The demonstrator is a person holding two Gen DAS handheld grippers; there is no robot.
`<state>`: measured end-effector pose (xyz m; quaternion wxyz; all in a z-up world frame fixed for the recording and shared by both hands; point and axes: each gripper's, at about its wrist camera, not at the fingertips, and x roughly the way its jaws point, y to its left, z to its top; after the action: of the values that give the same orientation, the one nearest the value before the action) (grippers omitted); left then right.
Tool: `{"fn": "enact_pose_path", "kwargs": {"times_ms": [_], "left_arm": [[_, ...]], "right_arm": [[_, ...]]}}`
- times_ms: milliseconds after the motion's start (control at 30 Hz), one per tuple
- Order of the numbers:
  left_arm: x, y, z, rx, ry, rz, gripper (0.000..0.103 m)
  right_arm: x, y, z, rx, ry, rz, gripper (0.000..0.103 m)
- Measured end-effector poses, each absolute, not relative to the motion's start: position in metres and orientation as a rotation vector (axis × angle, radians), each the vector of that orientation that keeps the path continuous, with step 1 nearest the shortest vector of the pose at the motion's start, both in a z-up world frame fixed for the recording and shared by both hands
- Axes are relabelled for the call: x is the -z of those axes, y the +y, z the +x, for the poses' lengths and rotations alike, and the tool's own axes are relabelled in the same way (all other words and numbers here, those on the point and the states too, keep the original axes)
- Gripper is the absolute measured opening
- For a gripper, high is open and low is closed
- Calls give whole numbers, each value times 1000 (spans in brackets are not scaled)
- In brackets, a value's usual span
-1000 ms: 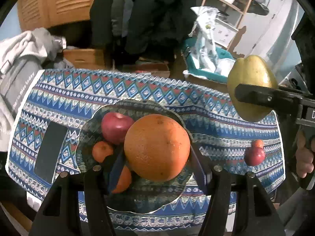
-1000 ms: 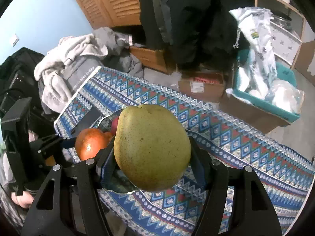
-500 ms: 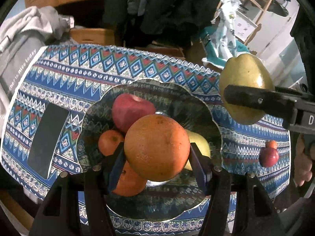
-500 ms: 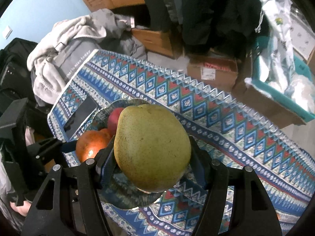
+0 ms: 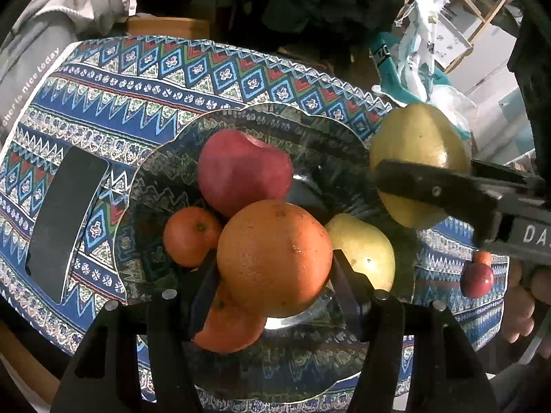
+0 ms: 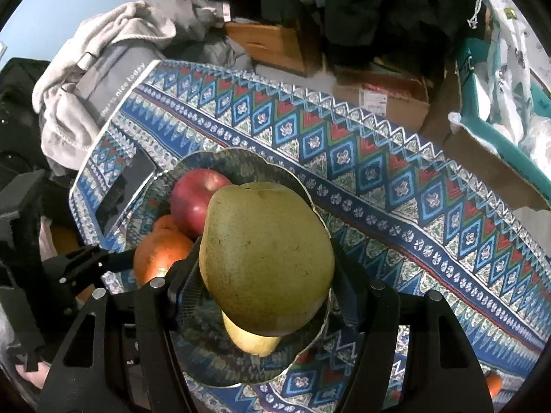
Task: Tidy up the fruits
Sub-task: 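Lower the orange into the bowl and open the left tool while the right tool releases the mango, then move both open tools from the bowl toward the remaining red apple and tangerine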
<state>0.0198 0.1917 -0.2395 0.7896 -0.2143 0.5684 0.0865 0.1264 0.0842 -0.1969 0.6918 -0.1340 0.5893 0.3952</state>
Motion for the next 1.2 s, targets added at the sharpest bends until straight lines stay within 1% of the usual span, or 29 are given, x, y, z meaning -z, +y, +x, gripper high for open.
{"fn": "enact_pose_path", "kwargs": {"times_ms": [500,800,1000,1133,1200], "left_arm": [[248,191,28,-158,1219,-488,65],[242,195,23,-180,1208,-495,65],[227,195,18,-194,1190,-484,65],[211,192,15,-206,1162,-443,70],[203,190,14,-207,1149,-427,70]], "right_arm": [[218,92,120,-892,1373,-319,68],[195,88,123,-908,1327,-272,69],[172,83,116,-881,1261,-313,68],[158,74,112,-859,1227,-323,69],[151,69,112,-844,1216,-325,68]]}}
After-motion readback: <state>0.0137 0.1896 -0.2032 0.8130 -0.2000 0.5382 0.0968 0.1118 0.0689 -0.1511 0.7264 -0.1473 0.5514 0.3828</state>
